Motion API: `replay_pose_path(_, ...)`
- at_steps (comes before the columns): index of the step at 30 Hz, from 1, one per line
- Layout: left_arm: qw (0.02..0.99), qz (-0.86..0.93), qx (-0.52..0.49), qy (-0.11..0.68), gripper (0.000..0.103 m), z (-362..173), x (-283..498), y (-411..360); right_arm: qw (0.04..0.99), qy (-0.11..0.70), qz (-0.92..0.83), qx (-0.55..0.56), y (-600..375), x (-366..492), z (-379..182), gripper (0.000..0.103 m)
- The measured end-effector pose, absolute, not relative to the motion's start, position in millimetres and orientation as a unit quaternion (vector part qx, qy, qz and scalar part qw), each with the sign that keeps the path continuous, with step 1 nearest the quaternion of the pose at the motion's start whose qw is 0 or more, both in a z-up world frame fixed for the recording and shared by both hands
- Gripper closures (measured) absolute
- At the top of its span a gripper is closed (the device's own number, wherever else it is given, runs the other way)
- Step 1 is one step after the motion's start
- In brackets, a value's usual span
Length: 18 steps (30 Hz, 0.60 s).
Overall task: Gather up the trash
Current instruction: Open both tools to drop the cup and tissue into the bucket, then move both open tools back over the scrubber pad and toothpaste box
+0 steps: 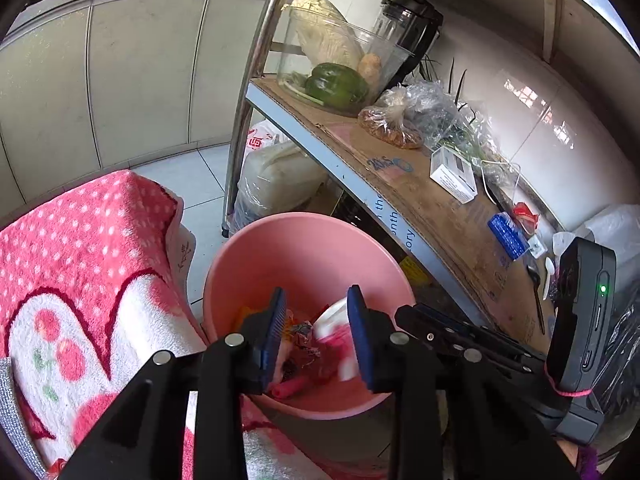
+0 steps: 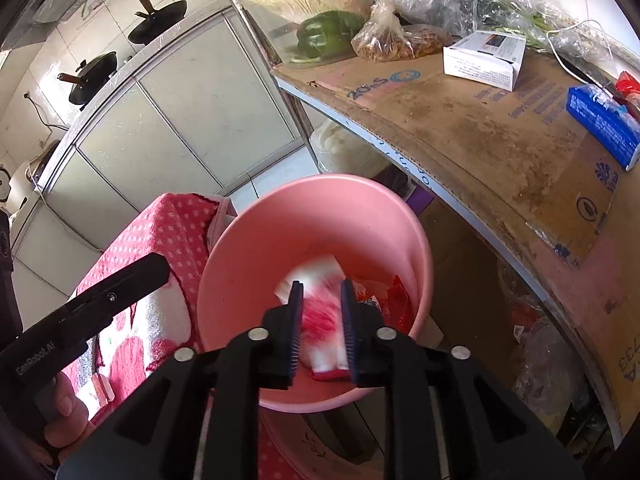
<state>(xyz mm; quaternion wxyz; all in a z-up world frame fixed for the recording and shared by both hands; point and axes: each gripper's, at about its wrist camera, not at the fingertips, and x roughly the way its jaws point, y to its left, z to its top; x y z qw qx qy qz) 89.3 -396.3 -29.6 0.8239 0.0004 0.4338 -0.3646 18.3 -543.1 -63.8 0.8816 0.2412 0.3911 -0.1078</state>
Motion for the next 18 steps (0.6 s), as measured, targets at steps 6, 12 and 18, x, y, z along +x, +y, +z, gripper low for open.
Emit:
replay_pose_path(6,0.828,-0.360,-0.006,0.429,0.072,-20.6,85.3,-385.4,0.888,0.388,-0.105,0.225,-535.2,14.3,-56.4,0.080)
replay_pose_path(12,0.836,-0.344,-0.005,0.427,0.072,-14.3,78.4,-371.4,0.890,0.391,-0.089,0.217,-519.5,6.0,-53.3,0.080)
replay_pose_path(18,0.838,-0.333,0.008,0.432,0.072,-13.7,65.8,-361.6,0.894,0.391,-0.075,0.208,-505.3,-3.7,-45.6,0.080)
